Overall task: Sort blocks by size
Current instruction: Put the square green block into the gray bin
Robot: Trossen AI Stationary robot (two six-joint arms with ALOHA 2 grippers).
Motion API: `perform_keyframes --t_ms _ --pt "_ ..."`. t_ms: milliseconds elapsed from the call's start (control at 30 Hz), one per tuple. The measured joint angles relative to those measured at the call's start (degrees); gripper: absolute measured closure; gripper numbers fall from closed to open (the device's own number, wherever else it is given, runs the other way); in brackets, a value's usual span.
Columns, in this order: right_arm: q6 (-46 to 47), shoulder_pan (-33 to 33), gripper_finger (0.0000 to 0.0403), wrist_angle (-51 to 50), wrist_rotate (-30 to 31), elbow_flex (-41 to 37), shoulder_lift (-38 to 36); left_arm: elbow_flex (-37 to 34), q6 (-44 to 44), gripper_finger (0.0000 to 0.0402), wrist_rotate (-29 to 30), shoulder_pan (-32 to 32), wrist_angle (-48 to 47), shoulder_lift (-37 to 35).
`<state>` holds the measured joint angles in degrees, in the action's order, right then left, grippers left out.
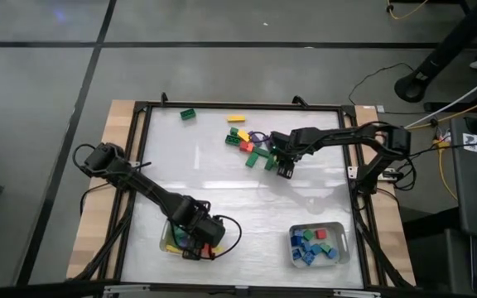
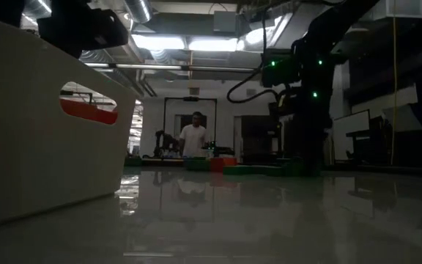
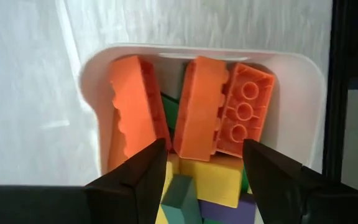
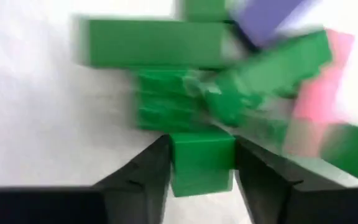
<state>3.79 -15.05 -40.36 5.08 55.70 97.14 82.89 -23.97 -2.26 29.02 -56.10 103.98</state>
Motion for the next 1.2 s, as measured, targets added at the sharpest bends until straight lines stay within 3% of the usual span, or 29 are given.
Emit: perform_keyframes --t_ms 233,467,733,933,1200 --pt "0.92 0.07 0.0263 -0.06 -5.54 -0.15 0.09 0.04 3.06 0.0206 0.01 -0.88 -0.36 0.00" --pt "2.20 0.07 0.0256 -1.30 -6.76 -0.07 0.07 0.04 4.99 0.0206 0.00 -2.25 -0.31 0.00" --pt "2.40 2.00 0.0263 -12.46 -9.37 5.72 -3.14 0.04 8.60 0.0206 -0.02 -6.28 0.63 -1.36" --pt "4.73 8.27 0.0260 -20.57 -9.49 12.02 -7.11 0.05 14.42 0.0206 0.07 -11.22 3.80 -4.42" --pt "14.03 23.54 0.0260 -23.07 -11.61 15.52 -12.92 0.04 27.91 0.0206 2.02 -17.77 9.86 -5.13"
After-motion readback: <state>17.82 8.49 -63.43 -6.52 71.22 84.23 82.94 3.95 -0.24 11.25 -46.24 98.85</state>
